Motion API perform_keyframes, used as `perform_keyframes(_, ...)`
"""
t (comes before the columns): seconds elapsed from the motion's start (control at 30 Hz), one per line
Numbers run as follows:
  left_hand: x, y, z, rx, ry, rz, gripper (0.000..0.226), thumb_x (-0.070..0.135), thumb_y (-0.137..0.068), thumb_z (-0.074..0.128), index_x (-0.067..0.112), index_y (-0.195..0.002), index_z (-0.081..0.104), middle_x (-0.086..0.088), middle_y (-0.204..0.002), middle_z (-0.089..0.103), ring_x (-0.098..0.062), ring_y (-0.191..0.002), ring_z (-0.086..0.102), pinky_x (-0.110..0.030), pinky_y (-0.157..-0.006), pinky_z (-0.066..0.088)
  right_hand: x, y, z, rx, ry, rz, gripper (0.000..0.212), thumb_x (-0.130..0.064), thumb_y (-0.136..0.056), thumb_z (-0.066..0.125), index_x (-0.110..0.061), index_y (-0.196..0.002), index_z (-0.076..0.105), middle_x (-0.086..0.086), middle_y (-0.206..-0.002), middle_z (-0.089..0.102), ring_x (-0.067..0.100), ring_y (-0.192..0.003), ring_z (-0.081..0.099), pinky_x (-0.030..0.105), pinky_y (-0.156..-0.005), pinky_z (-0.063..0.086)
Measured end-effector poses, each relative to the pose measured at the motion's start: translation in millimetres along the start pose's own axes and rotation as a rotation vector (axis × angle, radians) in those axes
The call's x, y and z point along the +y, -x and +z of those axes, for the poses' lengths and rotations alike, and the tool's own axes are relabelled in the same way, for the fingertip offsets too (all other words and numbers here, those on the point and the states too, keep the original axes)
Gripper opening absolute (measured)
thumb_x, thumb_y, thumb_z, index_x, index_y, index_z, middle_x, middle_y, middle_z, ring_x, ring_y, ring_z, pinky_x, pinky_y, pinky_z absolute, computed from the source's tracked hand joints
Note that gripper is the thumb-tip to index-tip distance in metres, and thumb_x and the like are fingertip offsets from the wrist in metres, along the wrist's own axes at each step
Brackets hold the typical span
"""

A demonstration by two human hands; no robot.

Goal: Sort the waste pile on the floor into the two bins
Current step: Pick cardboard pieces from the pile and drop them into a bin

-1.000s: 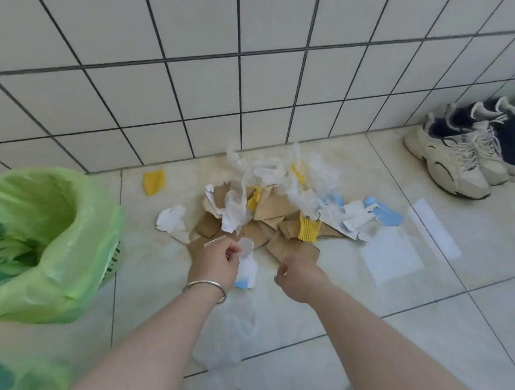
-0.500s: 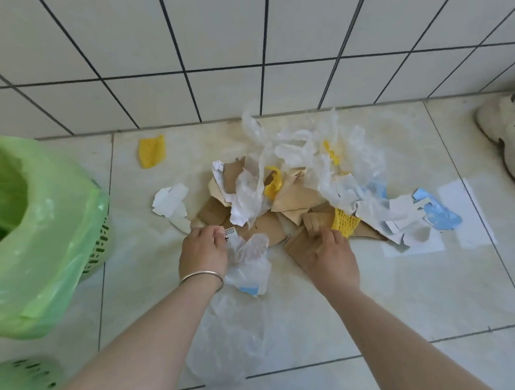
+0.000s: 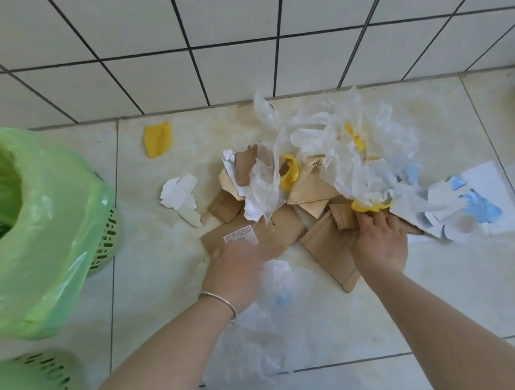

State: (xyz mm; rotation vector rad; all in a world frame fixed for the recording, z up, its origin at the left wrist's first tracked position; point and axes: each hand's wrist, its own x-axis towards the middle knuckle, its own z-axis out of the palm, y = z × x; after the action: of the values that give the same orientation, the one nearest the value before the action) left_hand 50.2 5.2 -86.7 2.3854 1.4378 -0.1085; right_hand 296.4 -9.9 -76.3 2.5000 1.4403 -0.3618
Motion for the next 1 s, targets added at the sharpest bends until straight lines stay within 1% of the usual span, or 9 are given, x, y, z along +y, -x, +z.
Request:
perform_keyframes(0.13,6.8,-7.9,-6.3,0.026,0.085,-0.055,0.01,0.021,-0.07,0.065,0.029,-0.078,0.066,0.011,-0.093,0.062,-0.019,-0.094,0.059,-0.032,-0.071,0.045,2.5,0.4,-0.1,0.143,-0.041,-0.073,0.027,-0.006,-0.086,0.048,-0.013,-0.108,0.062,0.01,-0.106,0.061,0.033,-0.107,0.046,0.036,-0.085,0.028)
perform_keyframes(0.27,6.0,-17.7,-13.7,-0.12,0.095,-0.271,0.053,0.037,-0.083,0.061,0.028,-0.131,0.043,0.005,-0.141,0.035,-0.018,-0.132,0.032,-0.031,-0.105,0.03,-3.0,2.7,-7.3,0.274,-0.013,-0.178,0.026,-0.001,-0.072,0.04,-0.008,-0.085,0.062,0.01,-0.079,0.063,0.033,-0.085,0.054,0.036,-0.075,0.023)
perform_keyframes(0.33,4.0,-19.7,-11.8,-0.165,0.094,-0.314,0.068,0.042,-0.081,0.064,0.029,-0.14,0.032,0.001,-0.149,0.024,-0.02,-0.139,0.025,-0.034,-0.111,0.027,-7.6,7.3,-13.8,0.32,-0.008,-0.253,0.026,-0.003,-0.064,0.033,-0.008,-0.073,0.057,0.007,-0.065,0.058,0.031,-0.07,0.054,0.034,-0.07,0.024)
perform_keyframes(0.4,2.3,-21.1,-9.0,-0.185,0.095,-0.336,0.07,0.043,-0.08,0.065,0.029,-0.14,0.031,-0.002,-0.15,0.022,-0.022,-0.139,0.026,-0.035,-0.112,0.026,-10.3,11.8,-17.6,0.25,-0.031,-0.337,0.012,-0.004,-0.07,0.041,-0.009,-0.071,0.052,0.007,-0.061,0.058,0.03,-0.065,0.052,0.032,-0.065,0.025)
perform_keyframes(0.53,1.7,-28.3,-8.7,-0.144,0.119,-0.342,0.064,0.045,-0.078,0.067,0.025,-0.132,0.039,-0.002,-0.146,0.027,-0.024,-0.132,0.035,-0.033,-0.109,0.027,-12.7,15.8,-10.8,-0.114,-0.174,-0.338,0.02,-0.022,-0.098,0.034,-0.01,-0.094,0.049,0.01,-0.101,0.058,0.03,-0.104,0.048,0.035,-0.073,0.033)
perform_keyframes(0.67,1.9,-38.1,-8.0,-0.116,0.131,-0.362,0.064,0.045,-0.074,0.071,0.022,-0.126,0.042,0.0,-0.137,0.036,-0.022,-0.125,0.041,-0.032,-0.103,0.033,-9.6,22.4,-1.2,-0.259,-0.024,-0.248,0.039,-0.041,-0.092,0.048,-0.014,-0.12,0.045,0.006,-0.129,0.036,0.026,-0.124,0.032,0.037,-0.093,0.041)
perform_keyframes(0.83,7.5,-43.6,-6.0,-0.157,0.053,-0.41,0.091,0.052,-0.061,0.078,0.026,-0.135,0.03,-0.003,-0.132,0.036,-0.025,-0.123,0.037,-0.034,-0.096,0.04,-12.7,26.0,3.5,-0.215,-0.064,-0.142,0.064,-0.047,-0.079,0.065,-0.023,-0.13,0.036,0.004,-0.134,0.031,0.025,-0.124,0.036,0.035,-0.099,0.038)
perform_keyframes(0.93,16.4,-43.5,-3.0,-0.185,0.029,-0.464,0.103,0.058,-0.054,0.079,0.024,-0.137,0.028,-0.005,-0.13,0.036,-0.025,-0.121,0.037,-0.034,-0.095,0.04,-13.7,24.7,5.2,-0.236,-0.111,-0.073,0.084,-0.051,-0.072,0.071,-0.025,-0.138,0.028,0.005,-0.132,0.041,0.025,-0.122,0.041,0.035,-0.099,0.037)
perform_keyframes(1.0,21.0,-42.5,-2.1,-0.201,0.028,-0.498,0.101,0.061,-0.052,0.078,0.02,-0.133,0.034,-0.005,-0.127,0.037,-0.024,-0.119,0.038,-0.033,-0.094,0.041,-11.9,24.9,3.8,-0.271,-0.104,-0.036,0.078,-0.053,-0.07,0.071,-0.022,-0.132,0.034,0.002,-0.123,0.054,0.024,-0.118,0.046,0.035,-0.095,0.037)
